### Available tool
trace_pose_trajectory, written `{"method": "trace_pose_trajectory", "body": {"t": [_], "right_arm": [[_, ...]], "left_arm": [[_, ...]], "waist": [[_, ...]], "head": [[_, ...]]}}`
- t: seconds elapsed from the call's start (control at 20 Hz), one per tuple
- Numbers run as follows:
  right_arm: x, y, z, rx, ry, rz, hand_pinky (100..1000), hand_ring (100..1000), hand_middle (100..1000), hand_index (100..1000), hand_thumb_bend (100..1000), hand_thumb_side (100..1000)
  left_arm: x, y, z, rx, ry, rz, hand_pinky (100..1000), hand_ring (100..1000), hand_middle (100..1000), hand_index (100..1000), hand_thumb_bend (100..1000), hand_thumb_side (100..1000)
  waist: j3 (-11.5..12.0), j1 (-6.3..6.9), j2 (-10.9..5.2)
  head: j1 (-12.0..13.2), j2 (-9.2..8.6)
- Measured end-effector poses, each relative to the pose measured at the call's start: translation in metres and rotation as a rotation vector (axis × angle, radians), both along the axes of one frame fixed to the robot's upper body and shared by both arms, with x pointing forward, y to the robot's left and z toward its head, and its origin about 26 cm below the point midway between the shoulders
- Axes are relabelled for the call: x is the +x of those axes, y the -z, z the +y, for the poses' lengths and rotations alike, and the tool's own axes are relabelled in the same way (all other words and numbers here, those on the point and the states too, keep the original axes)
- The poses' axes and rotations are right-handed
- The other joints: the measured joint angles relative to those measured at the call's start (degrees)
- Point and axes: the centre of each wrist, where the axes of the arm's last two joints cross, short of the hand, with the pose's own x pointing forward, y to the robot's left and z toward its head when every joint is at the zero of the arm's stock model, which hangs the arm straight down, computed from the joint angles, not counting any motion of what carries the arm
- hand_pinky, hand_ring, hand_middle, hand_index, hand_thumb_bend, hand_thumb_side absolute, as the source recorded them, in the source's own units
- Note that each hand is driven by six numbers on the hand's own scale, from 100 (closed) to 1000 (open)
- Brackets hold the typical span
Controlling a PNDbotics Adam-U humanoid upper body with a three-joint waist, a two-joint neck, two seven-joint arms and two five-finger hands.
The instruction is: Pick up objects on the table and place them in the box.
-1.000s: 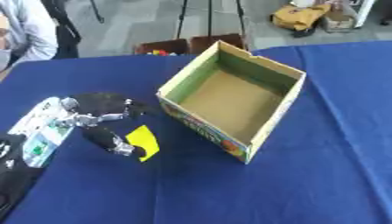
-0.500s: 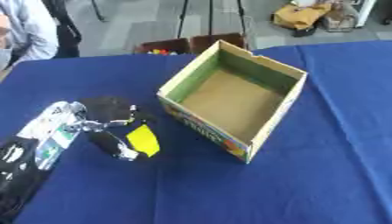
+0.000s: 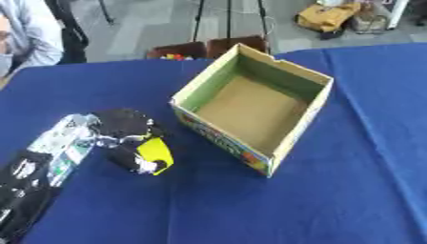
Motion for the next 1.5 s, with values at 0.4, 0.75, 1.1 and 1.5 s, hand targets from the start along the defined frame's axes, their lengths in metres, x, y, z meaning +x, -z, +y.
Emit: {"method": "trace_pose_trajectory", "body": {"t": [0.4,0.75,1.1,1.5], "right_arm": [[0.0000,0.0001,0.0000,0.002,0.000,-0.001,777,778,592,826,100,506],[0.0000,0.0002,-0.0001,0.009,0.001,-0.003,778,778,593,826,100,504],[0.0000,0.0003,-0.0001,0.014,0.000,-0.005,779,778,594,824,100,502],[-0.0001,-0.0002,-0.0012,0.021,0.004,-0.009,781,779,596,824,100,498]], "left_arm": [[0.0003,0.0023,-0.0005,-0.039,-0.004,0.042,173,471,756,1000,241,1000],[-0.0002,0.0039,-0.0002,-0.069,-0.030,0.091,195,496,763,1000,252,1000],[-0.0008,0.0028,-0.0009,-0.082,-0.057,0.126,167,478,753,1000,236,900],[-0.0007,0.0028,-0.0025,-0.085,-0.072,0.139,123,452,744,1000,222,749]], "waist": [[0.02,0.00,0.00],[0.03,0.00,0.00],[0.07,0.00,0.01],[0.07,0.00,0.01]], "head": [[-0.01,0.00],[-0.02,-0.01],[-0.02,-0.02],[-0.04,-0.09]]}}
